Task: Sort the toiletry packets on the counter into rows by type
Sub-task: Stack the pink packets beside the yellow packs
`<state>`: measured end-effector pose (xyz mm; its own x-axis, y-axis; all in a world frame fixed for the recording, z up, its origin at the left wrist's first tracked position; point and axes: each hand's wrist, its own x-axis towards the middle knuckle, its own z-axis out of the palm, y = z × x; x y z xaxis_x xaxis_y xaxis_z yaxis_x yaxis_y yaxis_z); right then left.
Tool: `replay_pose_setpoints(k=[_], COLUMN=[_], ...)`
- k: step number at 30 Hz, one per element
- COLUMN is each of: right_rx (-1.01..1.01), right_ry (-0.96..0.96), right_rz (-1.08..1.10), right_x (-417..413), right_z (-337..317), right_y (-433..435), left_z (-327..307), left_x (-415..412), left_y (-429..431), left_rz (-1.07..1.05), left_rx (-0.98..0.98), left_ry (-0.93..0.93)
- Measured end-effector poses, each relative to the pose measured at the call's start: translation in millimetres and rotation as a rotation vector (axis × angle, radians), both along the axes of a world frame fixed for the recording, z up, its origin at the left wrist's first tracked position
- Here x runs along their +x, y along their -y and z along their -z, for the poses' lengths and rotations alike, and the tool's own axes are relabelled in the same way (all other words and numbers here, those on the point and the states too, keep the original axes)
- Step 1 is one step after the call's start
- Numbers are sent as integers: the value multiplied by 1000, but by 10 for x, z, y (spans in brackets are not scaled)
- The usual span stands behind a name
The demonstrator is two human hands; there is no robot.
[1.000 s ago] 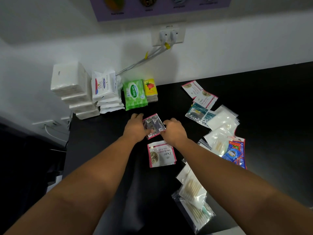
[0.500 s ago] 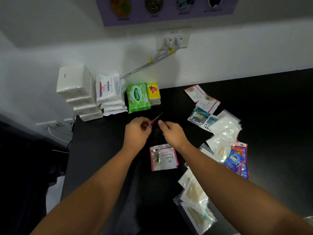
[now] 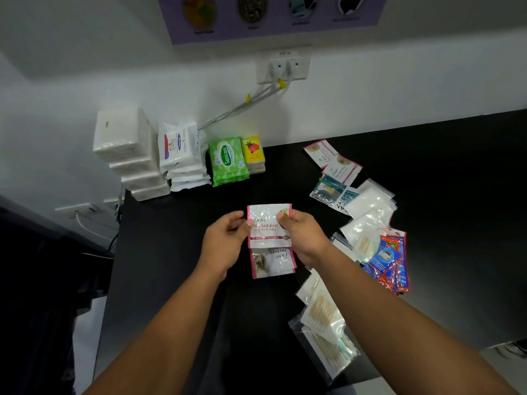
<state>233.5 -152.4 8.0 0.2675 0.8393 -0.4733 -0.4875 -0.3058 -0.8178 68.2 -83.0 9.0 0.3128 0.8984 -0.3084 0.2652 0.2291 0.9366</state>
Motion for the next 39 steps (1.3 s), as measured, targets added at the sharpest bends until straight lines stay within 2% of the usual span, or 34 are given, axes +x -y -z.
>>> replay_pose_setpoints(k=[3,6,9,13,17,23,27,32,36,39], right_rx=[12,-111,-260,-400,-467,-564,-547,-497,-421,-317], right_ry=[53,394,762,1025,1100,1080,1103,1124,1204,1337], right_rz=[10,36,-40,-180,-287,-335,-397,-494,-476,-404], right_x=[14,71,102,54,7,-68,-7,151,636,1151], right_z=[-39,-6,85,195,209,225,183,124,1,-71], right_y=[52,98,141,207,230,106,-31,-144,-222,-341], left_z=[-29,12,121,262,272,254,213,107,-48,-98], left_x=[-13,-2,5,-9,-9,71,154,247,602,1129], left_y=[-27,12,79,169,226,211,120,-77,-263,-392], left_rz=[63,54,54,98,141,198,148,254,188,260], left_rx=[-147,-155,-144,-61,70,83,84,142,331,428], left_ry=[24,-40,-175,-414,-537,-613,-648,-862,-731,-636])
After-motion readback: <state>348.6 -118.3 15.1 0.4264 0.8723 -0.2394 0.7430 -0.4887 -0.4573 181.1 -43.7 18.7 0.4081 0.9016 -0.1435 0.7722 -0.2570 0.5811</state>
